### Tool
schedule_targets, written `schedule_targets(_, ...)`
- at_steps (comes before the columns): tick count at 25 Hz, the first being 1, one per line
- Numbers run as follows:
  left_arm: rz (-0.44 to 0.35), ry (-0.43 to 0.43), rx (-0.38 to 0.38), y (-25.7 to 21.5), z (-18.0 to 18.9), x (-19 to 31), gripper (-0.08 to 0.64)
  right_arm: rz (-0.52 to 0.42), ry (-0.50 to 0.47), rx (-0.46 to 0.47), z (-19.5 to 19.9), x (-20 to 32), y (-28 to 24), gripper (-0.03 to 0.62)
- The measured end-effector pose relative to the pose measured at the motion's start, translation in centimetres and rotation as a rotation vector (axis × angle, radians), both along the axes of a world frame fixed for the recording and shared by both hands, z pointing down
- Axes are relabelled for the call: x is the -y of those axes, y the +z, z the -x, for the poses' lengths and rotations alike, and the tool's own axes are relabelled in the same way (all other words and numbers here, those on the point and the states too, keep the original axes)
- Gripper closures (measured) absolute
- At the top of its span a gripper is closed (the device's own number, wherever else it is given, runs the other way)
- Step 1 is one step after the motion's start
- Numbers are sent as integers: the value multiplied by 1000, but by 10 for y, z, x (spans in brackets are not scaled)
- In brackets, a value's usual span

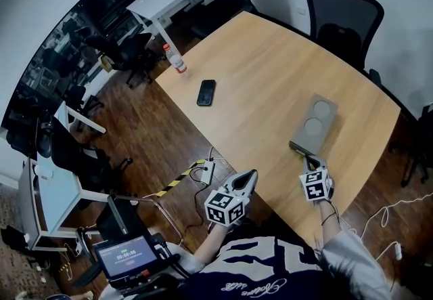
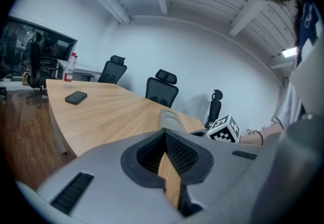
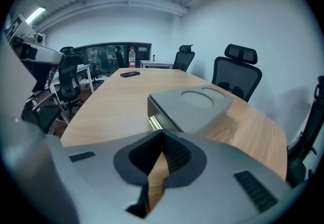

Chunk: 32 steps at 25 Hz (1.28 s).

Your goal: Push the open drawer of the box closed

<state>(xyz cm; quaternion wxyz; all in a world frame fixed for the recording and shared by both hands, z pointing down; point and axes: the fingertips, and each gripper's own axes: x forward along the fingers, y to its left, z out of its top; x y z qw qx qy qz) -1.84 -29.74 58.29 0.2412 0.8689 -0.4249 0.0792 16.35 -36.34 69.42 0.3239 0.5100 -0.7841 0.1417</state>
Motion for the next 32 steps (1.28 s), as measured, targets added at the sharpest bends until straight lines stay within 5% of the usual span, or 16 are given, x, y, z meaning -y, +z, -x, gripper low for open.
schedule_targets(13,-3,79,-25,4,-1,-16,561,4,285,384,15,-72,-33,594)
schedule_targets(32,4,332,-69,3,31,-126,561,-148,429,437,83,-225,-98,594)
